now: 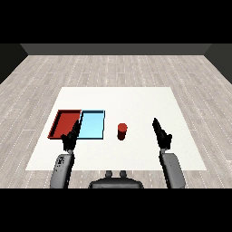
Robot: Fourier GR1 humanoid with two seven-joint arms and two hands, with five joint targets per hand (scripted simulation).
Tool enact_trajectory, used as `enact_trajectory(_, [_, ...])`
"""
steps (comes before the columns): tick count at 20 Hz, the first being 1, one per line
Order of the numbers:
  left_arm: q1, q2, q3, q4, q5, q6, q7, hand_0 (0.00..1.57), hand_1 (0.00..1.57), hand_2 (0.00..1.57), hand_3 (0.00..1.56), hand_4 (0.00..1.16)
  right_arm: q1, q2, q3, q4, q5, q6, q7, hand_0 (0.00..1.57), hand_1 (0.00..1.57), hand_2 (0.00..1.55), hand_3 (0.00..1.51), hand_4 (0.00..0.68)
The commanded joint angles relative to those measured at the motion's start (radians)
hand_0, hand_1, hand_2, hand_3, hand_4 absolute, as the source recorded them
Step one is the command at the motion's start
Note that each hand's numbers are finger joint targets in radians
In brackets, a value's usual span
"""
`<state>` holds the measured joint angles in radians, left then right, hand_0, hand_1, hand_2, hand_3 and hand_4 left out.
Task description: Pick the red can and put it in the red box
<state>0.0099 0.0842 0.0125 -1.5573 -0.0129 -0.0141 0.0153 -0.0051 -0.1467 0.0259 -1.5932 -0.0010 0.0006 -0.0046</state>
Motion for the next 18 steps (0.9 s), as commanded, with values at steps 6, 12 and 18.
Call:
enact_trajectory(6, [0.0, -0.014, 0.005, -0.056, 0.012, -0.006, 0.026, 0.0, 0.0, 0.0, 0.0, 0.0, 0.098, 0.003, -0.068, -0.071, -0.089, 0.089, 0.02, 0.0, 0.0, 0.0, 0.0, 0.0])
enact_trajectory(12, [-0.031, -0.048, 0.03, -0.095, 0.048, -0.038, -0.371, 0.0, 0.0, 0.0, 0.0, 0.0, 0.036, 0.001, -0.112, -0.019, -0.146, 0.179, -0.339, 0.0, 0.0, 0.0, 0.0, 0.0])
enact_trajectory(18, [0.018, -0.039, 0.027, -0.14, 0.063, -0.058, -0.37, 0.0, 0.0, 0.0, 0.0, 0.0, 0.045, 0.0, -0.139, -0.005, -0.146, 0.205, -0.363, 0.0, 0.0, 0.0, 0.0, 0.0])
